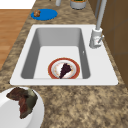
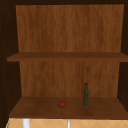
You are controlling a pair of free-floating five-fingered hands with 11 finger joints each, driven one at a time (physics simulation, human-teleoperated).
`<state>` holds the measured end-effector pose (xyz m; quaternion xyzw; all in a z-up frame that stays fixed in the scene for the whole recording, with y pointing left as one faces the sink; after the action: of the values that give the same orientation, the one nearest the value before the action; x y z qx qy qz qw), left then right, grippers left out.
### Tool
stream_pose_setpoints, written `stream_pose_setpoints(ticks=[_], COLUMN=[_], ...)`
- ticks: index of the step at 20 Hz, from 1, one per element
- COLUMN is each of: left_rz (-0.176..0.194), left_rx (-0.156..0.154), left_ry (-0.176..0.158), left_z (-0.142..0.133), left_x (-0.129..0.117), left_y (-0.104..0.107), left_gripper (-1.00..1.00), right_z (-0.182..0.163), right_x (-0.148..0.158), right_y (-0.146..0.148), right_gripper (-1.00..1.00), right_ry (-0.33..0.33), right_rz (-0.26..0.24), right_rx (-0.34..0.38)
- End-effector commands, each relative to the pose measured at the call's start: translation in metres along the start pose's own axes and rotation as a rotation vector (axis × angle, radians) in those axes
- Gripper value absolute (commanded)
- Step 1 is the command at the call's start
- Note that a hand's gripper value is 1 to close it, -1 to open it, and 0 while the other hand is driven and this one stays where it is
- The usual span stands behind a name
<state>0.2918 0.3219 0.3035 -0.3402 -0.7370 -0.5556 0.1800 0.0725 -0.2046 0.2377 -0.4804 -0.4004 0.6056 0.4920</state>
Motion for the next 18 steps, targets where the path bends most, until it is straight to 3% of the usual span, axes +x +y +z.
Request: stream_pose_setpoints(ticks=[1,6,8,12,18], left_rz=[-0.004,-0.022,-0.027,-0.025,-0.003], left_rx=[-0.020,-0.026,-0.026,-0.034,-0.047], left_ry=[0.048,0.045,0.065,0.059,0.079], left_z=[-0.007,-0.022,-0.031,-0.048,-0.062], left_x=[0.012,0.041,0.050,0.076,0.110], left_y=[0.020,0.043,0.048,0.061,0.078], left_gripper=[-1.00,-1.00,-1.00,-1.00,-1.00], right_z=[0.000,0.000,0.000,0.000,0.000], right_x=[0.000,0.000,0.000,0.000,0.000], right_y=[0.000,0.000,0.000,0.000,0.000], right_gripper=[0.00,0.00,0.00,0.00,0.00], right_ry=[0.000,0.000,0.000,0.000,0.000], right_rz=[0.000,0.000,0.000,0.000,0.000], right_rx=[0.000,0.000,0.000,0.000,0.000])
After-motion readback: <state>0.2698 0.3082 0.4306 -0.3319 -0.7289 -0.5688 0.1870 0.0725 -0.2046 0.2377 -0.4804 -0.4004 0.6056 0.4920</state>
